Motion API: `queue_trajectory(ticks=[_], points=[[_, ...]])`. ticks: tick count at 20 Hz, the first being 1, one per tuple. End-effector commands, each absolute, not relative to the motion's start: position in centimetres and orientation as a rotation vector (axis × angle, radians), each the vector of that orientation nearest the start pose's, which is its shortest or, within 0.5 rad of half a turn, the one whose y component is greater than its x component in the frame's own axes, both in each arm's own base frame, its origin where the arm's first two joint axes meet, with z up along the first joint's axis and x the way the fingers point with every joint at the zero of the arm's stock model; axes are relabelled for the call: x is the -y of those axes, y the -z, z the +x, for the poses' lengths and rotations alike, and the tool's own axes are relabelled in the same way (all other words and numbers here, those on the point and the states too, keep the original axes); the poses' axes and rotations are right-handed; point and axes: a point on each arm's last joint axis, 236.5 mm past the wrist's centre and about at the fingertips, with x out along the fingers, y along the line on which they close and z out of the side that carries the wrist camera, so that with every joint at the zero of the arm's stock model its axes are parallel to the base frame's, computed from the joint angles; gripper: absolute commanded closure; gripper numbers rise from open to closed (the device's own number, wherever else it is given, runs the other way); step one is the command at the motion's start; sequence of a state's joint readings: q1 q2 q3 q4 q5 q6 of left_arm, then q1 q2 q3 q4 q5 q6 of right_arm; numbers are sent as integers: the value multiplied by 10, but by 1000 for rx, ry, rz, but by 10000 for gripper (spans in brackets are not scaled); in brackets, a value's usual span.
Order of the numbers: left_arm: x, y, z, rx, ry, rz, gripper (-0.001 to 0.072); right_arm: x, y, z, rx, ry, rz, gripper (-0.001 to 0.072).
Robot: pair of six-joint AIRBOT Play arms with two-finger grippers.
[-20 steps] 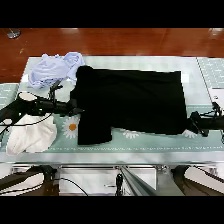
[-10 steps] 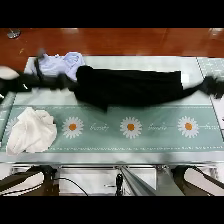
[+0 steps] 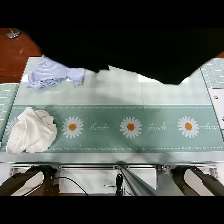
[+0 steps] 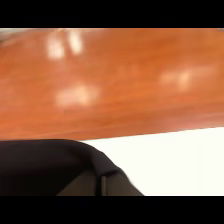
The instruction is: Fold the shirts.
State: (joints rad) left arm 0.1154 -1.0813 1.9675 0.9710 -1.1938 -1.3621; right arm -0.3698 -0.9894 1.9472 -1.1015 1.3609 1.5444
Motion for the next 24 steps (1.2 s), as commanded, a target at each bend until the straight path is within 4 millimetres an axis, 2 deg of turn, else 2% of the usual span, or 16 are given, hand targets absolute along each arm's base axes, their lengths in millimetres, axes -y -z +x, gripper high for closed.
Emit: queue_trajectory(ticks=[1,4,6,7,9,12,14,16,19,21,24], points=[[52,-491,282,-133,254,-6,681,7,-454,250,-289,13,149,691],[41,-511,217,-52,167,45,681,-6,-467,192,-226,48,96,691],[44,-510,188,-49,164,63,681,-7,-462,161,-230,88,73,691],[45,-503,181,-73,167,67,681,-6,-458,148,-241,115,65,691],[47,-476,182,-175,175,7,680,2,-450,129,-260,172,63,691],[50,-418,209,-372,205,-44,681,4,-437,126,-311,185,74,691],[46,-373,235,-501,204,-79,681,9,-419,139,-376,184,92,691],[49,-329,271,-599,234,-119,680,17,-383,165,-485,177,127,691],[61,-267,342,-663,281,-230,681,28,-321,228,-587,128,189,691],[70,-228,388,-722,300,-240,681,36,-272,272,-675,96,241,691],[91,-183,459,-730,307,-261,681,55,-210,343,-780,68,295,691]])
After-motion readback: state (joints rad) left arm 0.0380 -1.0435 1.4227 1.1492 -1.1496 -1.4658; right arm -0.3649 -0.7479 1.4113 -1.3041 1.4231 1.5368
